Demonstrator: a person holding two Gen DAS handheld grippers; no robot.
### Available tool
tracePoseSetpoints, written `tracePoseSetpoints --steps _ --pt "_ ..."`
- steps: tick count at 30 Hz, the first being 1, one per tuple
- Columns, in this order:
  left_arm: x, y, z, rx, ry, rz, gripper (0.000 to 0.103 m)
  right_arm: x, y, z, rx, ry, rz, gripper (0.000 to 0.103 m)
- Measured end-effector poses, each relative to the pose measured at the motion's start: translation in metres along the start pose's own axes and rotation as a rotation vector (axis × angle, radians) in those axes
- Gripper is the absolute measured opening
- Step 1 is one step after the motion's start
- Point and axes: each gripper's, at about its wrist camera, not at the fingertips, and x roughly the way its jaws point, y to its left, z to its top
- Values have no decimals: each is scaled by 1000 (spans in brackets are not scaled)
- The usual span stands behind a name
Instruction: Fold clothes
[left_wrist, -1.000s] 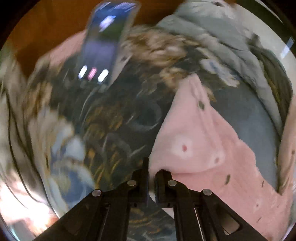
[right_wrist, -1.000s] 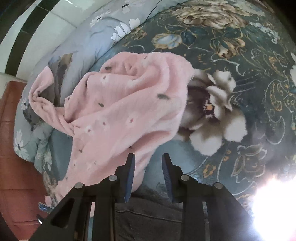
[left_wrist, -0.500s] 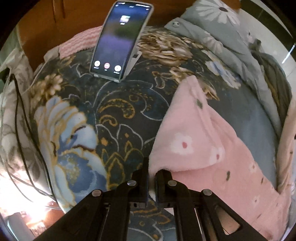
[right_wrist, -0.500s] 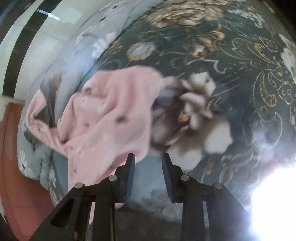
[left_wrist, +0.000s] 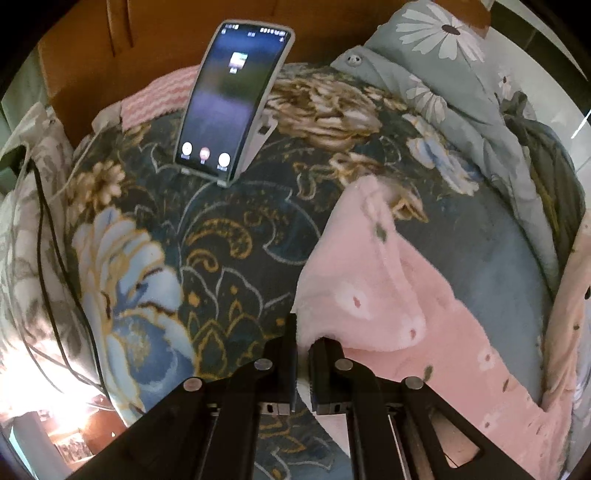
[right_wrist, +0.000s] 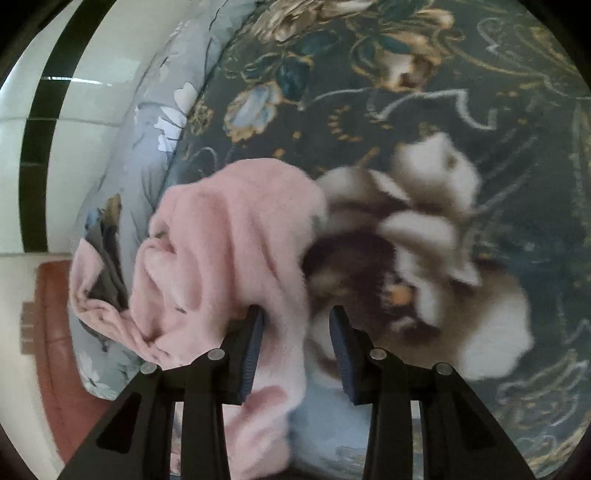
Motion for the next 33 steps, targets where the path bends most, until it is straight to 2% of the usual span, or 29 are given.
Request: tracePoseSetpoints --steps 1,2,3,4,11,15,20,23,27,29,30,33 --pt "-1 -1 2 0 -5 0 5 2 7 2 -15 1 6 38" --pt "-1 -2 3 -6 -8 0 5 3 15 5 -35 2 9 33" --pt "-2 -3 5 -13 -14 -1 5 5 28 8 -67 4 8 23" --pt "-2 -4 7 -18 -20 -3 5 7 38 10 -89 10 7 8" --pt "-1 -14 33 -28 -60 -20 5 10 159 33 -308 -22 53 7" --pt "14 -13 44 -45 -31 -3 5 45 220 44 -383 -1 22 7" --pt "29 -17 43 -29 5 17 5 116 220 44 -356 135 -94 8" --pt "34 -20 43 -22 19 28 5 132 220 44 -381 144 -143 8" --pt "37 -26 44 -15 24 40 5 114 232 43 -455 164 -63 15" --pt "38 -30 44 -16 24 42 6 96 234 43 -488 152 -9 32" --pt "38 -31 43 -18 25 40 6 83 233 43 -500 142 21 34" --pt "40 -34 40 -22 29 33 6 46 214 44 -499 77 60 35"
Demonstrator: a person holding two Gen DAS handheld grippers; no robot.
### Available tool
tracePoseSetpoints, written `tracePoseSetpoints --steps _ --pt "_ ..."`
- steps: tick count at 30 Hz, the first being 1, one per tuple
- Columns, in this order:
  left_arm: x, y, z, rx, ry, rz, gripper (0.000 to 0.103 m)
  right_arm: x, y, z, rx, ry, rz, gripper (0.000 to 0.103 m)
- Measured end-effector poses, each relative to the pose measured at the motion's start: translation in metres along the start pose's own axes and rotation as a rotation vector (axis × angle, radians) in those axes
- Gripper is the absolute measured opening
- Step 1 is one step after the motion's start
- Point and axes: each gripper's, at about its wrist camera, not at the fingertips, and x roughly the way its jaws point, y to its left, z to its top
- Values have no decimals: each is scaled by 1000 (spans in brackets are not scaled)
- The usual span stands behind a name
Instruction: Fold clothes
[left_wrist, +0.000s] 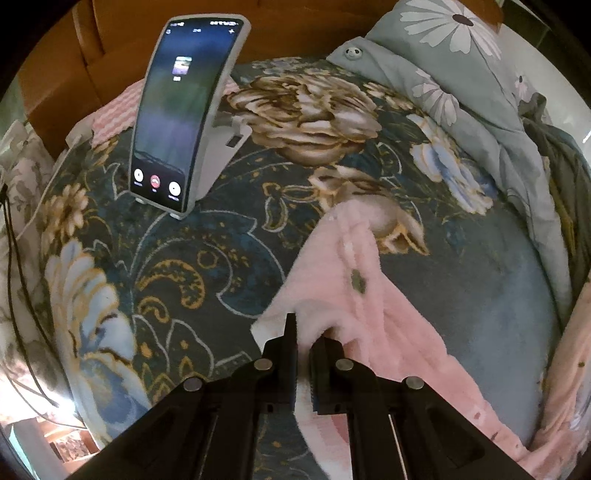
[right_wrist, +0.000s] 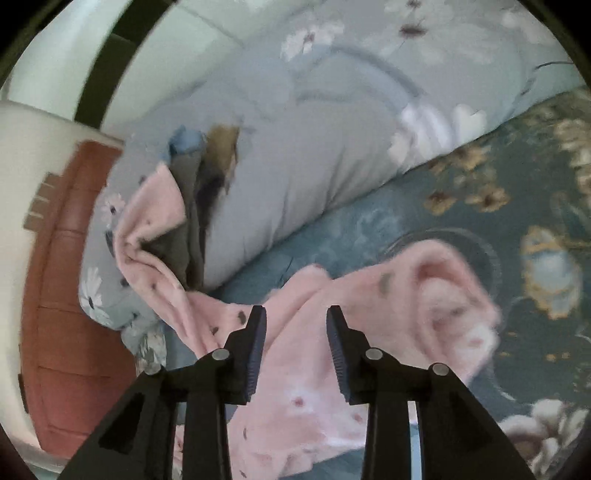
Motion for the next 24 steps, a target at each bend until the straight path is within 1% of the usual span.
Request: tracePoseSetpoints --steps 1,4,6,8,10,12,13,15,17,19,21,23,24 --pt "1 0 -1 -1 2 -3 6 -10 -9 -5 11 -22 -3 35" --pt "2 -1 -4 9 8 2 6 -23 -58 -33 119 -42 -38 35" --pt "2 -1 -4 17 11 7 6 -15 -92 -50 216 -17 -25 35" --pt "1 -2 -4 22 17 8 6 -5 -116 -60 325 -5 51 38" --pt "-1 -2 -5 25 25 4 7 5 -127 -64 429 -18 170 38" --pt "-3 0 -8 23 26 -2 7 12 -127 -66 490 -35 240 38" --pt "-4 1 -9 20 27 -4 7 16 -125 -67 504 -39 262 38" --pt "-4 3 -13 17 30 -8 8 18 -114 -67 490 -39 271 38" --pt "-2 5 -16 22 37 -7 8 14 -103 -70 452 -41 250 38" --pt "-1 7 -20 27 43 -6 8 9 -93 -76 409 -59 249 38" --pt "1 8 -23 32 50 -2 8 12 -87 -76 365 -46 222 38" --pt "2 8 -24 30 53 -5 8 23 -86 -72 375 -37 185 38" --pt "1 8 -25 29 54 -7 8 29 -89 -69 392 -40 184 38"
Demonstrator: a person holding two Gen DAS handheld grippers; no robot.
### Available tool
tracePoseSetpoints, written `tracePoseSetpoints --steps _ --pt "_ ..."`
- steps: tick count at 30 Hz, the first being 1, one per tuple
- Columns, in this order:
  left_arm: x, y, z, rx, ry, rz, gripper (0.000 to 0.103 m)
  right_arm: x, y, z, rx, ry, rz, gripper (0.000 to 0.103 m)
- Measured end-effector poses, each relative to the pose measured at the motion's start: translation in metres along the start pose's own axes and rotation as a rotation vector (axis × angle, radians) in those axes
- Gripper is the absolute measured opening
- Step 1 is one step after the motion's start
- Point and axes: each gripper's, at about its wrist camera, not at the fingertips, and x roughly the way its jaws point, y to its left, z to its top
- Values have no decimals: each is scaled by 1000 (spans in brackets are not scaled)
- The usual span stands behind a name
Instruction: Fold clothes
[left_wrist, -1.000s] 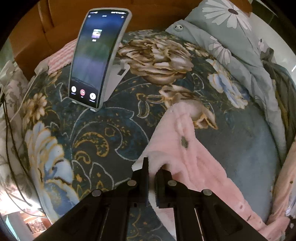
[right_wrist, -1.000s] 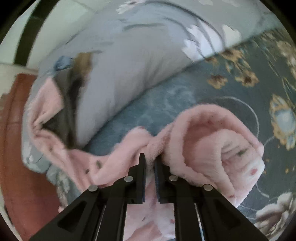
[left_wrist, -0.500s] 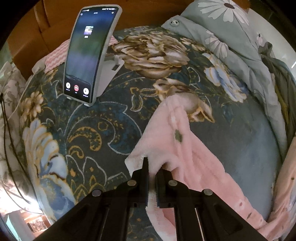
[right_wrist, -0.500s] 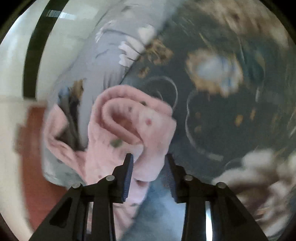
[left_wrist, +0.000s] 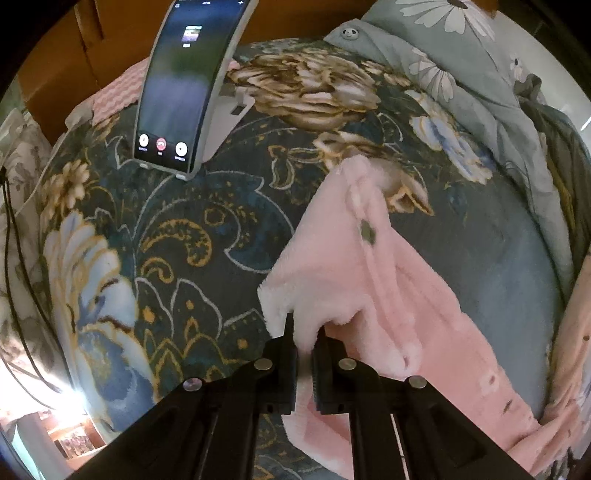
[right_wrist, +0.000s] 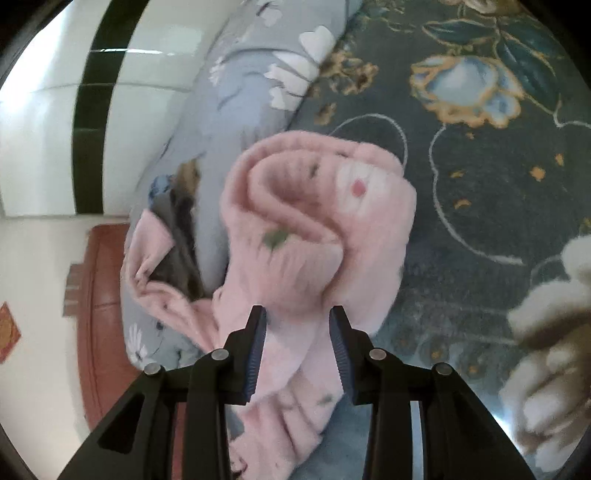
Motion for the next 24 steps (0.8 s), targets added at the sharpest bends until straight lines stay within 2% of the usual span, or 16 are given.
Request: tracePoseSetpoints --steps 3,7,10,14,19,22,24 --pt "-1 -1 -1 -2 1 -4 8 13 -4 9 51 3 -9 38" --pt "-2 3 -1 -22 0 -31 8 10 9 12 42 -3 -52 11" --pt "-7 7 -4 -18 -4 -64 6 -19 26 9 4 -46 -38 7" --pt "-21 19 -8 -19 -21 -134 6 -84 40 1 -57 -144 4 6" --pt "-33 45 -19 -67 -23 -218 5 -172 9 -16 -56 -243 -41 5" --pt "-29 55 -28 -89 1 -250 5 -205 -33 -32 2 -276 -103 5" --pt "-26 56 -34 -80 11 -252 5 -211 -65 -41 43 -270 -174 5"
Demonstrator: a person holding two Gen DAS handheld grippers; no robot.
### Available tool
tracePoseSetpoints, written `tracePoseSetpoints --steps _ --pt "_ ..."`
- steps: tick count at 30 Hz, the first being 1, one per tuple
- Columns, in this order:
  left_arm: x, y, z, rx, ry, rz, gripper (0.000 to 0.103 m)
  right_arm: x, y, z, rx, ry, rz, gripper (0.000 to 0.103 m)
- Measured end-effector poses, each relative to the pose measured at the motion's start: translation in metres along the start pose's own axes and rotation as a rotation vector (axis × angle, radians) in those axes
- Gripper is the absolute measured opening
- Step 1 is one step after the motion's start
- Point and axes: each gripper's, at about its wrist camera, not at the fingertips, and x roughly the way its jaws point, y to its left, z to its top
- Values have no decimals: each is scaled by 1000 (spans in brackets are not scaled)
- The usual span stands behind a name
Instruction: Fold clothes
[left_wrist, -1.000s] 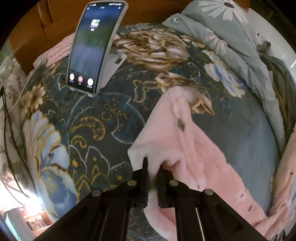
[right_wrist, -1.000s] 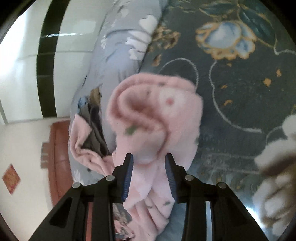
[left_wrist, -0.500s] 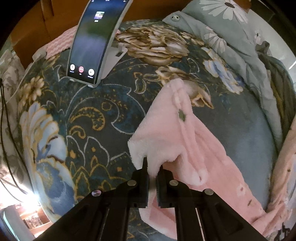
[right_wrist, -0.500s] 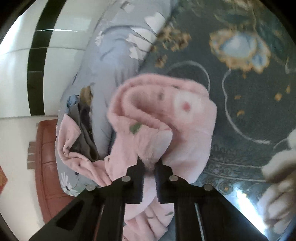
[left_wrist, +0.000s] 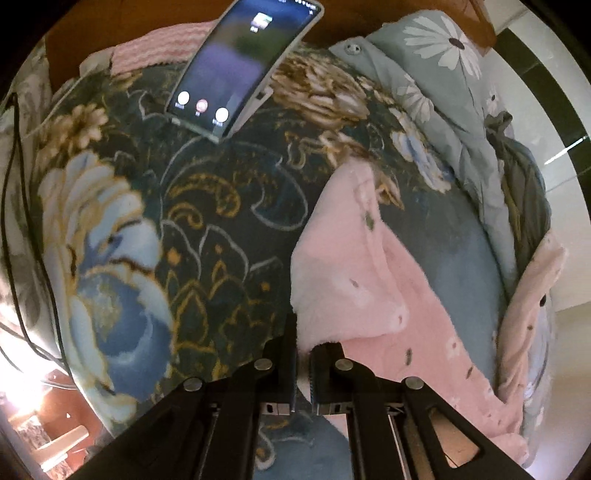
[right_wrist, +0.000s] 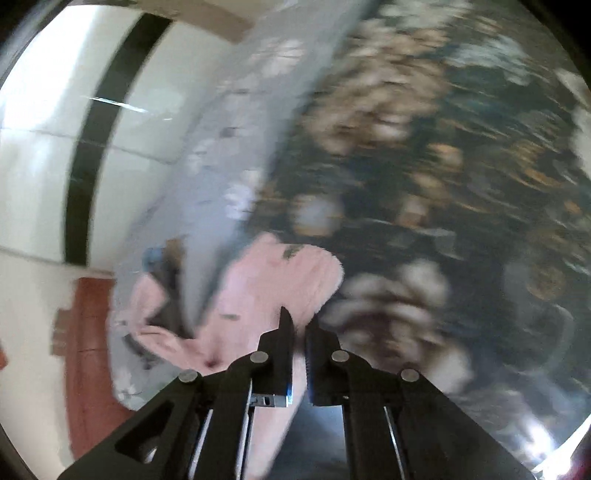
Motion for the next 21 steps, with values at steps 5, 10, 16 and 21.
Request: tracePoseSetpoints --steps 5,10,16,21 --pt "-7 9 -7 -24 -1 -32 5 0 -67 -30 173 13 -32 4" --pt "-24 15 -8 -41 -34 -80 5 -22 -76 -41 168 -19 -5 4" --pt "-27 24 -15 -37 -18 -112 5 -56 -90 -44 150 -77 -11 4" --pt "-5 42 -27 -63 46 -80 5 -53 -129 -43 232 -61 -81 4"
